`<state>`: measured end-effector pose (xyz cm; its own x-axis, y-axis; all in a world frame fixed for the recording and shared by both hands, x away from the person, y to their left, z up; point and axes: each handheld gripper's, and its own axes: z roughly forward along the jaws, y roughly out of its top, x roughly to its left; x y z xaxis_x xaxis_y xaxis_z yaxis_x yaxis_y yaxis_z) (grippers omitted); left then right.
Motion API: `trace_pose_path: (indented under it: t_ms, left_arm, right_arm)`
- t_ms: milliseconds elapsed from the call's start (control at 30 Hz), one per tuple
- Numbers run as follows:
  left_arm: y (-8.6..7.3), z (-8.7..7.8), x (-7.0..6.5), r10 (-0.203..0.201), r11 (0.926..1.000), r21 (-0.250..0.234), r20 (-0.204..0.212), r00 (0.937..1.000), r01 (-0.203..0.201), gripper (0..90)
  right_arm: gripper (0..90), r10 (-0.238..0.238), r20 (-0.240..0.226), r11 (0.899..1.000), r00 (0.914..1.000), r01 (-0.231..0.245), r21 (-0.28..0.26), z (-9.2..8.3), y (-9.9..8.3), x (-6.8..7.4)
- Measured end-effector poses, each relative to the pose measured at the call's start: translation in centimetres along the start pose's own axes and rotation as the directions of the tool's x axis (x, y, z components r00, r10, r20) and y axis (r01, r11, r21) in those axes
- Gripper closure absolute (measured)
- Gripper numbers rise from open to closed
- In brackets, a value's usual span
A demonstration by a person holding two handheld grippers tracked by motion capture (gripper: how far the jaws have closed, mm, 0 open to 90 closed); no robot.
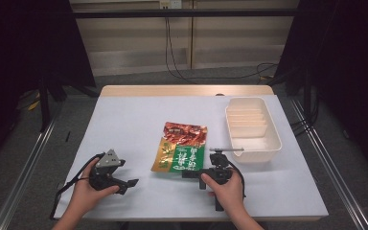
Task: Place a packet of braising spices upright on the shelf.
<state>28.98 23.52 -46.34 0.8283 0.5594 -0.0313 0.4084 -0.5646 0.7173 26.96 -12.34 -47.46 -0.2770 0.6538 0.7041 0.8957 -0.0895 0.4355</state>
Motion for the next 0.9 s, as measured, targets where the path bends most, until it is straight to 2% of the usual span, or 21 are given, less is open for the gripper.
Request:
trace_pose_path:
  t_ms: [133, 233, 267, 333, 367, 400, 467, 500, 567, 633, 667, 700, 733, 767, 800, 900]
  left_arm:
    - [0.0, 0.0, 0.0, -0.002, 1.0, -0.004, 0.002, 1.0, 0.002, 12.7]
    - [0.0, -0.1, 0.0, 0.001, 1.0, 0.004, 0.004, 1.0, -0.001, 12.7]
    - [0.0, -0.1, 0.1, 0.016, 0.9997, 0.016, 0.002, 0.9999, -0.016, 12.7]
    - [0.0, -0.1, 0.0, 0.012, 0.9998, 0.016, 0.005, 0.9999, -0.012, 12.6]
    - [0.0, 0.0, -0.1, 0.0, 1.0, 0.007, 0.005, 1.0, 0.0, 12.6]
    - [0.0, 0.0, -0.1, 0.0, 1.0, 0.007, 0.005, 1.0, 0.0, 12.6]
    - [0.0, 0.0, -0.1, 0.008, 0.9998, 0.021, 0.0, 1.0, -0.008, 12.6]
    - [0.0, 0.0, -0.1, 0.009, 0.9997, 0.021, -0.001, 1.0, -0.009, 12.5]
    - [0.0, 0.0, -0.1, 0.01, 0.9998, 0.02, -0.001, 1.0, -0.009, 12.5]
    - [0.0, -0.1, 0.0, 0.012, 0.9996, 0.025, 0.0, 0.9999, -0.012, 12.5]
    - [0.0, -0.1, 0.0, 0.019, 0.9994, 0.028, -0.002, 0.9998, -0.019, 12.5]
    - [0.0, 0.1, 0.0, 0.007, 0.9999, 0.009, -0.001, 1.0, -0.007, 12.4]
    - [0.0, 0.1, 0.0, 0.022, 0.9995, 0.024, -0.001, 0.9997, -0.022, 12.4]
    - [0.0, 0.1, 0.0, 0.022, 0.9995, 0.024, -0.001, 0.9997, -0.022, 12.4]
    - [-0.1, 0.2, -0.1, 0.011, 0.9999, 0.013, 0.002, 0.9999, -0.011, 12.4]
    - [-0.1, 0.2, 0.0, 0.013, 0.9997, 0.023, 0.0, 0.9999, -0.013, 12.3]
  right_arm:
    - [29.5, 0.028, -0.015, 1.0, 0.9995, -0.028, -0.008, 0.1, 0.2, 0.0]
    - [29.9, 0.032, 0.001, 0.999, 0.9995, -0.032, -0.005, 0.2, 0.3, -0.2]
    - [30.6, 0.049, 0.009, 0.999, 0.9987, -0.049, 0.005, 0.4, 0.3, -0.4]
    - [32.7, 0.047, 0.019, 0.999, 0.9987, -0.047, 0.004, 0.3, 0.2, -0.5]
    - [36.1, 0.045, 0.026, 0.999, 0.9987, -0.045, 0.006, 0.2, 0.2, -0.5]
    - [36.1, 0.045, 0.026, 0.999, 0.9987, -0.045, 0.006, 0.2, 0.2, -0.5]
    - [43.8, 0.033, 0.052, 0.999, 0.9981, -0.032, -0.007, -0.1, 0.4, -0.7]
    - [45.1, 0.044, 0.054, 0.999, 0.9976, -0.044, 0.001, -0.2, 0.5, -0.8]
    - [47.6, 0.039, 0.059, 0.999, 0.9975, -0.039, 0.0, -0.1, 0.5, -1.0]
    - [57.7, 0.029, 0.083, 1.0, 0.9961, -0.029, 0.001, -0.2, 0.4, -1.0]
    - [59.8, 0.022, 0.093, 1.0, 0.9954, -0.022, 0.003, -0.2, 0.4, -1.0]
    - [62.1, 0.023, 0.098, 1.0, 0.9949, -0.024, 0.01, -0.3, 0.5, -1.0]
    - [66.9, 0.021, 0.106, 1.0, 0.9941, -0.022, 0.013, -0.3, 0.5, -0.9]
    - [66.9, 0.021, 0.106, 1.0, 0.9941, -0.022, 0.013, -0.3, 0.5, -0.9]
    - [73.1, -0.004, 0.13, 1.0, 0.9915, 0.001, 0.023, -0.5, 0.5, -0.9]
    - [79.6, -0.025, 0.168, 0.999, 0.9854, 0.018, 0.041, -0.9, 0.9, -0.9]
